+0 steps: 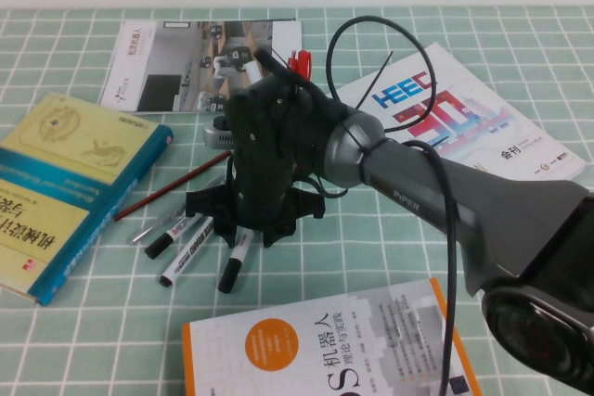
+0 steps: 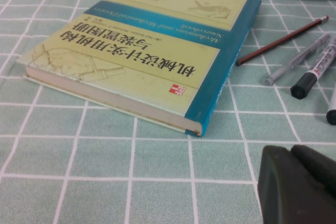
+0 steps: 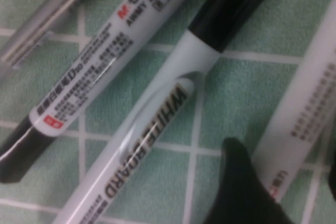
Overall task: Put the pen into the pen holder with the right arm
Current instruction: Pick up the pen on the table, then place the pen onto the pen holder
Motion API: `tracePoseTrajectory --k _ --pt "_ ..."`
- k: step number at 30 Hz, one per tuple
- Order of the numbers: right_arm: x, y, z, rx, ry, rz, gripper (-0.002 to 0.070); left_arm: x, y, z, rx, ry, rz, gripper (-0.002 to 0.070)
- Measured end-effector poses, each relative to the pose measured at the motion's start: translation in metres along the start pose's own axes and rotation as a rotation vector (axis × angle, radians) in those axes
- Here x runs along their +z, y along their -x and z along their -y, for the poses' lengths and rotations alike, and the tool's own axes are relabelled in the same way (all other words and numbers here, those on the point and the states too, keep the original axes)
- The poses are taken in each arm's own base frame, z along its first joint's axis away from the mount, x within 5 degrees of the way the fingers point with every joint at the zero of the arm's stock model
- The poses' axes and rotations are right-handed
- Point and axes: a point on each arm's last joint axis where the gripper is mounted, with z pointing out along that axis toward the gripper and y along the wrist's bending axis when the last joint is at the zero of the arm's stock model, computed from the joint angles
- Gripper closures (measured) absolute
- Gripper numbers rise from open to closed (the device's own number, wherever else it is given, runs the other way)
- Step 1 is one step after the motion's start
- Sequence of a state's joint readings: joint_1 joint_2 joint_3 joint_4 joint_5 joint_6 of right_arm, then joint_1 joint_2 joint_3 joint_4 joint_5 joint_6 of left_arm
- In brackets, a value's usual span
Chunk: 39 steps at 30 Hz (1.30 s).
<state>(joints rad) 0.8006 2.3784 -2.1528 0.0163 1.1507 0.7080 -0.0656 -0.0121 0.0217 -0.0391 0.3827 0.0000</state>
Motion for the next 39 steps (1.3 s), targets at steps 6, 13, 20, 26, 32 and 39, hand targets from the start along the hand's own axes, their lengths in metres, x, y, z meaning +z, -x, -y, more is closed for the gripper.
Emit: tracePoseTrajectory --k 6,13,20,26,32,39 --pt "0.001 0.0 0.0 -0.001 -0.003 0.0 0.0386 0.0 0.0 0.0 0.0 0.0 0.0 0.0681" --pt "0.002 -0.002 0.002 -0.049 -0.026 -0.028 0.0552 0.0 0.0 0.0 0.0 0.0 0.0 0.0681" --pt "-0.01 -0.002 0.004 -0.107 -0.027 -0.037 0.0552 0.0 0.0 0.0 0.0 0.0 0.0 0.0681" --pt "-0.053 0.0 0.002 -0.16 0.015 0.028 0.0552 0.0 0.0 0.0 0.0 0.0 0.0 0.0681" --pt "-0.102 -0.001 -0.002 -0.274 0.073 0.135 0.0552 0.0 0.0 0.0 0.0 0.0 0.0 0.0681" --pt "-0.155 -0.005 0.001 -0.368 0.149 0.411 0.0552 0.0 0.0 0.0 0.0 0.0 0.0 0.0681"
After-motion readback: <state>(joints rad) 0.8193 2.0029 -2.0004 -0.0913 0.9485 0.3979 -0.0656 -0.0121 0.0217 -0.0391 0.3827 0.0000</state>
